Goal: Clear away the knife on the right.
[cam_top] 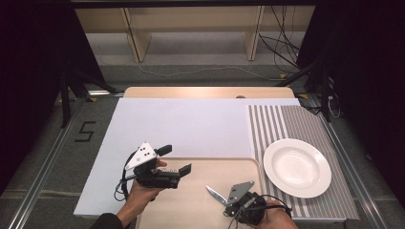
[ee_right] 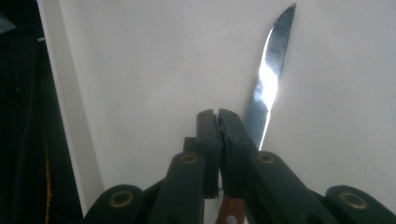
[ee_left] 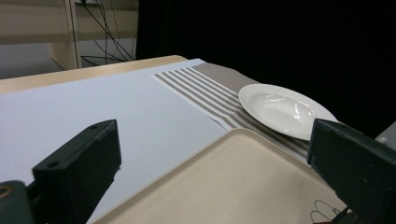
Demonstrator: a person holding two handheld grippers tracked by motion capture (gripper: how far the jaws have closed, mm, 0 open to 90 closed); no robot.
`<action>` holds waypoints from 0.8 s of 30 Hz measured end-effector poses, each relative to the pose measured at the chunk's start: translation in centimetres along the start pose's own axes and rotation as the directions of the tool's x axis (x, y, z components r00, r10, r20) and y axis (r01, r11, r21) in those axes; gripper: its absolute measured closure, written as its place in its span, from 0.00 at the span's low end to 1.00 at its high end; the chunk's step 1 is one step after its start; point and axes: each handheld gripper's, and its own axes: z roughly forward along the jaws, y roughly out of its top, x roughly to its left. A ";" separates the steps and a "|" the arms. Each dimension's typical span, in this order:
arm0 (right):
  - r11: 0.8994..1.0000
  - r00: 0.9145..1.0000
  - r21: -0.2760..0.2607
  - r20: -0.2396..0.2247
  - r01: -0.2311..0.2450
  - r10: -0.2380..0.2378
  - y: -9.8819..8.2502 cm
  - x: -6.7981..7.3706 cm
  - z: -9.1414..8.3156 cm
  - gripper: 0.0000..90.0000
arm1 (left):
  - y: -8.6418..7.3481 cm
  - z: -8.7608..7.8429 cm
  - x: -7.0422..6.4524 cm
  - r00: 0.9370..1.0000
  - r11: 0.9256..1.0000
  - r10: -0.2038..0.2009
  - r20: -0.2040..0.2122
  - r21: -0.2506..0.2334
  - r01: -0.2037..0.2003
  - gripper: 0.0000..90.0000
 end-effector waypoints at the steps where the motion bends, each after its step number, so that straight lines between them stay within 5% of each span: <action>1: 1.000 1.000 0.001 -0.003 0.007 -0.007 0.0 0.0 0.2 1.00 | 0.0 0.0 0.0 1.000 1.000 -0.003 0.000 0.001 0.003 0.03; 24: 0.999 0.999 0.038 0.038 0.015 -0.016 0.0 -0.6 1.2 1.00 | 0.0 0.0 -0.1 1.000 1.000 0.003 0.004 0.003 -0.003 0.03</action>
